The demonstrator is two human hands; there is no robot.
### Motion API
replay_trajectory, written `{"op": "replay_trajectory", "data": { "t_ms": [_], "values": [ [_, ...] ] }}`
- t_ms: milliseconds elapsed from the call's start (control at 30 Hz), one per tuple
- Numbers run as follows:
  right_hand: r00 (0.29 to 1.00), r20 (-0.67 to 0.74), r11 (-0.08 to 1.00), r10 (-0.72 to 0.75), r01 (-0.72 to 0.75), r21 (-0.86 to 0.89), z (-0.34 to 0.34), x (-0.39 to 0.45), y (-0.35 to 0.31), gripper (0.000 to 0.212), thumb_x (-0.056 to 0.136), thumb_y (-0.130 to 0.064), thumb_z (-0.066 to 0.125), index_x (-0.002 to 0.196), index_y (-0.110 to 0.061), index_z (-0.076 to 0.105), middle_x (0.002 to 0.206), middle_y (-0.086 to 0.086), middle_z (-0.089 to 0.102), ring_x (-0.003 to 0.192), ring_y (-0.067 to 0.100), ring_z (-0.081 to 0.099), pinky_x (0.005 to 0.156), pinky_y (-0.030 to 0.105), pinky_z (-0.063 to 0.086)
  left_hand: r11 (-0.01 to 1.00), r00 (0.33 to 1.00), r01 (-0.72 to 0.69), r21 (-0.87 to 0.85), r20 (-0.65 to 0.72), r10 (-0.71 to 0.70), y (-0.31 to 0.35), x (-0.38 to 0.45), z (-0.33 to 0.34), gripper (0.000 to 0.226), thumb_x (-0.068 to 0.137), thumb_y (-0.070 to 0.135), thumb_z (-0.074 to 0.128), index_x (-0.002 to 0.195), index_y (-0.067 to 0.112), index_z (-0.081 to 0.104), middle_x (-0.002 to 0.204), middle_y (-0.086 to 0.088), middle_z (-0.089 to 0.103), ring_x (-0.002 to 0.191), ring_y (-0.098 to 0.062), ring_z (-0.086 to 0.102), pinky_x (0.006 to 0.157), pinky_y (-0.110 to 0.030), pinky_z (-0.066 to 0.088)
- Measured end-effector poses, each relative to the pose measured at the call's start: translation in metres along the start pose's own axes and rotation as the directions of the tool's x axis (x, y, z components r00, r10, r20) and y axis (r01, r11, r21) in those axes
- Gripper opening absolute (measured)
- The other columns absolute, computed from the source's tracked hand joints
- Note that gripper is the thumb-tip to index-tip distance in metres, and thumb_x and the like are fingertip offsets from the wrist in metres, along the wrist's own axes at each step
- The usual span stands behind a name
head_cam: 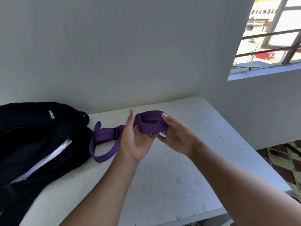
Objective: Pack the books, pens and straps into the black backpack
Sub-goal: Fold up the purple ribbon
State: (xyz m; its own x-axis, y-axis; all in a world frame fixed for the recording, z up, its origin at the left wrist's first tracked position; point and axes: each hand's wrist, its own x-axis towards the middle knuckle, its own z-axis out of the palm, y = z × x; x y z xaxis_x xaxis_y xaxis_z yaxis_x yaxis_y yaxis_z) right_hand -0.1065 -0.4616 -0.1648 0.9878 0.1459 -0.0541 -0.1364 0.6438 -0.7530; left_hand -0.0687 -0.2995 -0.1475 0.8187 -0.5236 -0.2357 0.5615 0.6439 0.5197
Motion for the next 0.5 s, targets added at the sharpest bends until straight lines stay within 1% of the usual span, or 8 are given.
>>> {"op": "replay_trajectory", "data": {
  "t_ms": [67, 167, 267, 333, 367, 433, 467, 500],
  "values": [
    [0.999, -0.039, 1.0, 0.011, -0.012, -0.019, -0.001, 0.0, 0.001, 0.043, 0.088, -0.036, 0.08, 0.122, -0.022, 0.058, 0.108, -0.002, 0.065, 0.094, 0.009, 0.065, 0.094, 0.03, 0.044, 1.0, 0.999, -0.005, 0.007, -0.032, 0.005, -0.008, -0.001, 0.002, 0.038, 0.099, 0.033, 0.062, 0.122, 0.003, 0.066, 0.132, -0.02, 0.067, 0.124, -0.031, 0.063, 0.11, -0.045, 0.045],
    [0.999, -0.041, 1.0, 0.024, -0.024, 0.013, -0.005, -0.006, 0.001, 0.041, 0.084, -0.037, 0.084, 0.117, -0.022, 0.065, 0.103, -0.004, 0.067, 0.092, 0.009, 0.066, 0.098, 0.032, 0.042, 0.998, 0.985, -0.04, -0.05, -0.172, 0.031, -0.007, 0.007, 0.004, 0.021, 0.1, 0.023, 0.063, 0.114, 0.009, 0.068, 0.114, -0.013, 0.075, 0.115, -0.024, 0.068, 0.106, -0.042, 0.049],
    [0.999, -0.035, 1.0, 0.002, -0.002, -0.004, -0.005, -0.011, -0.002, 0.019, 0.093, -0.032, 0.072, 0.108, -0.023, 0.066, 0.105, -0.004, 0.069, 0.098, 0.011, 0.067, 0.105, 0.037, 0.039, 0.999, 0.94, -0.034, 0.008, -0.34, 0.034, -0.009, 0.012, -0.001, 0.026, 0.095, 0.028, 0.071, 0.117, 0.014, 0.068, 0.105, -0.005, 0.078, 0.09, -0.016, 0.075, 0.081, -0.032, 0.055],
    [0.999, -0.042, 0.999, -0.03, 0.029, -0.024, -0.001, -0.011, -0.006, 0.011, 0.094, -0.031, 0.072, 0.098, -0.024, 0.064, 0.102, -0.003, 0.069, 0.097, 0.013, 0.066, 0.106, 0.038, 0.039, 0.998, 0.872, 0.001, 0.056, -0.49, 0.026, -0.016, 0.015, -0.006, 0.033, 0.091, 0.029, 0.076, 0.12, 0.016, 0.065, 0.114, -0.003, 0.076, 0.082, -0.013, 0.073, 0.067, -0.024, 0.054],
    [0.998, -0.04, 0.998, -0.057, 0.055, -0.031, 0.002, -0.011, -0.008, 0.011, 0.095, -0.031, 0.072, 0.093, -0.024, 0.064, 0.099, -0.002, 0.069, 0.095, 0.014, 0.065, 0.102, 0.037, 0.041, 0.996, 0.823, 0.008, 0.094, -0.567, 0.047, -0.02, 0.014, -0.006, 0.045, 0.088, 0.028, 0.08, 0.127, 0.017, 0.06, 0.121, -0.003, 0.073, 0.085, -0.015, 0.073, 0.064, -0.024, 0.055],
    [0.992, -0.052, 0.993, -0.113, 0.111, -0.039, 0.007, -0.011, -0.011, 0.01, 0.097, -0.028, 0.07, 0.091, -0.02, 0.065, 0.088, -0.001, 0.07, 0.085, 0.014, 0.064, 0.089, 0.033, 0.048, 0.957, 0.662, 0.047, 0.286, -0.726, 0.184, -0.023, 0.013, -0.007, 0.081, 0.078, 0.023, 0.089, 0.142, 0.017, 0.041, 0.135, -0.007, 0.058, 0.107, -0.025, 0.066, 0.081, -0.032, 0.058],
    [0.989, -0.065, 0.991, -0.133, 0.131, -0.04, 0.01, -0.011, -0.013, 0.009, 0.096, -0.026, 0.069, 0.092, -0.017, 0.066, 0.081, -0.001, 0.069, 0.078, 0.014, 0.061, 0.082, 0.03, 0.049, 0.875, 0.59, 0.089, 0.476, -0.733, 0.339, -0.023, 0.012, -0.007, 0.093, 0.075, 0.021, 0.09, 0.147, 0.018, 0.032, 0.141, -0.011, 0.048, 0.118, -0.03, 0.058, 0.092, -0.038, 0.054],
    [0.986, -0.076, 0.989, -0.145, 0.142, -0.041, 0.011, -0.011, -0.015, 0.009, 0.094, -0.024, 0.069, 0.093, -0.015, 0.068, 0.077, -0.002, 0.067, 0.074, 0.014, 0.057, 0.078, 0.028, 0.049, 0.711, 0.582, 0.104, 0.695, -0.622, 0.523, -0.021, 0.009, -0.005, 0.099, 0.075, 0.02, 0.089, 0.151, 0.019, 0.026, 0.145, -0.012, 0.041, 0.127, -0.032, 0.05, 0.1, -0.041, 0.048]
  ]
}}
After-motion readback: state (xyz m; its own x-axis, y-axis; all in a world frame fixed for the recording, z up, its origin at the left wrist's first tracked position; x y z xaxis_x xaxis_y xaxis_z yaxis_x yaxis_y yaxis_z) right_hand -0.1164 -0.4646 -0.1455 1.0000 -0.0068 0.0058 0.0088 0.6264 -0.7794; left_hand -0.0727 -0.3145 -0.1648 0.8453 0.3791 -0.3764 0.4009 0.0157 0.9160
